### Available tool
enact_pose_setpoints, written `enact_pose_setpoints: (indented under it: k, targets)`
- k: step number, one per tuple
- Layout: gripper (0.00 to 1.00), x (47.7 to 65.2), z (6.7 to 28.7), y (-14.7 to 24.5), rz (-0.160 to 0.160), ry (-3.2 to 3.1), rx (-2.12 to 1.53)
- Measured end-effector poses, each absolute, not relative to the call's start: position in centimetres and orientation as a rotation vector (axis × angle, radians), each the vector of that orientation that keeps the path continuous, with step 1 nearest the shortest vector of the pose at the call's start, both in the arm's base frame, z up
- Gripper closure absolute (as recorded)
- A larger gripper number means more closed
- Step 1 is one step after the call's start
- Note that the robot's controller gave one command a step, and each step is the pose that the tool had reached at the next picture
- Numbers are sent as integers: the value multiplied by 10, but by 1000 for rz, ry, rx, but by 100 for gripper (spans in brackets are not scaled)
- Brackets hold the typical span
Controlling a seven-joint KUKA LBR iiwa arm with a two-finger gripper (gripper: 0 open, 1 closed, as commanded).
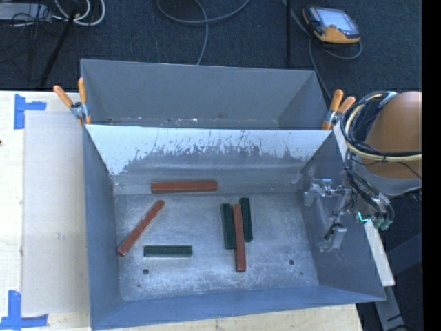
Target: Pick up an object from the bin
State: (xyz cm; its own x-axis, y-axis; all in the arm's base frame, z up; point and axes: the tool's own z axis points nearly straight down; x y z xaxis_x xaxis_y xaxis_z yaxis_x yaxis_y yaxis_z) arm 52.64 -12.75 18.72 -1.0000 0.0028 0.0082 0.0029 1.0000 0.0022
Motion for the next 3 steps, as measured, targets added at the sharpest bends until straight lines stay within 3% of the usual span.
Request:
enact_pose_setpoints:
  k: [1, 2, 3]
  targets:
    - [0, 566, 70, -33, -1, -3058, 724]
    - [0, 577, 101, 24, -4, -3101, 525]
    - [0, 588, 101, -12, 2, -3062, 708]
